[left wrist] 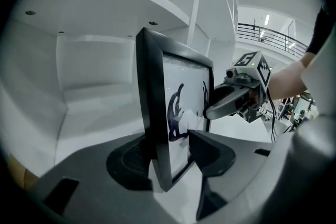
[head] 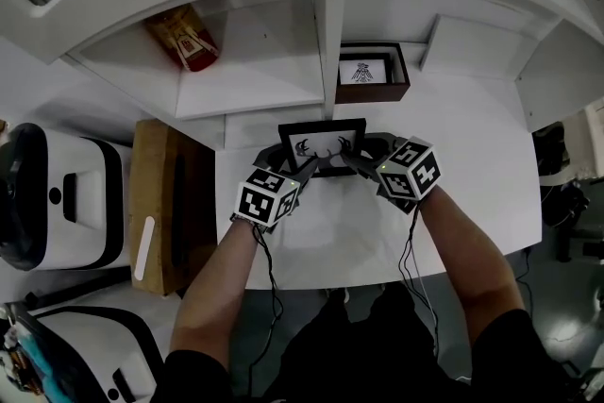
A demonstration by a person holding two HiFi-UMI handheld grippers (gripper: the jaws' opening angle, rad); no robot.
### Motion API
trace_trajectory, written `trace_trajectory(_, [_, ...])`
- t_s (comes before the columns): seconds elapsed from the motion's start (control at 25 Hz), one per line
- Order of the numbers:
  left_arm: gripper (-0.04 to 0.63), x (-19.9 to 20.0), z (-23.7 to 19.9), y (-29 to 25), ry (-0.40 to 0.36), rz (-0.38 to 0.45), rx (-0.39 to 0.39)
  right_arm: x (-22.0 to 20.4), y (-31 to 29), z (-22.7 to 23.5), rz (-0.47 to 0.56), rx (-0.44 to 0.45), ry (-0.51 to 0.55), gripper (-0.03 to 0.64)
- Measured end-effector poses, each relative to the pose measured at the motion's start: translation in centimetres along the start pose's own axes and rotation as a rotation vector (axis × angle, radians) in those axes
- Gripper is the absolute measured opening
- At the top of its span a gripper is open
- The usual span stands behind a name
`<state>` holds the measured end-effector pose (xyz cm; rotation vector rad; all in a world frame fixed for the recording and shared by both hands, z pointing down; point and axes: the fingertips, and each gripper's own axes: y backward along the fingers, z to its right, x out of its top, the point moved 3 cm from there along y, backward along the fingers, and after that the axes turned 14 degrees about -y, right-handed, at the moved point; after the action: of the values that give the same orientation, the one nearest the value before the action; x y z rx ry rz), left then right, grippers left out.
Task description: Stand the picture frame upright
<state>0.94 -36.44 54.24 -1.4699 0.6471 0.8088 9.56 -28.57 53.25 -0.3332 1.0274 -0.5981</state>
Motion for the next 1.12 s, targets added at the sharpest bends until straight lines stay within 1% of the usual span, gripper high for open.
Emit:
trace_trajectory(0.28, [0.216, 0.0, -0.8, -0.8, -0.004, -0.003, -0.002, 0.3, -0.6, 0.9, 0.003, 0.005, -0.013, 0.117])
trace_trajectory(0.48, [0.218, 0.2, -1.1, -0.9, -0.014, 0.004, 0.002, 0.5, -0.7, 1.0, 0.005, 0.013, -0.009, 0.117])
trace_trajectory(1.12, [0.219, 0.5, -2.1, -1.1, -0.011, 0.011, 0.026, 1.6, -1.5, 1.5, 0.000, 0.027, 0.004, 0.126])
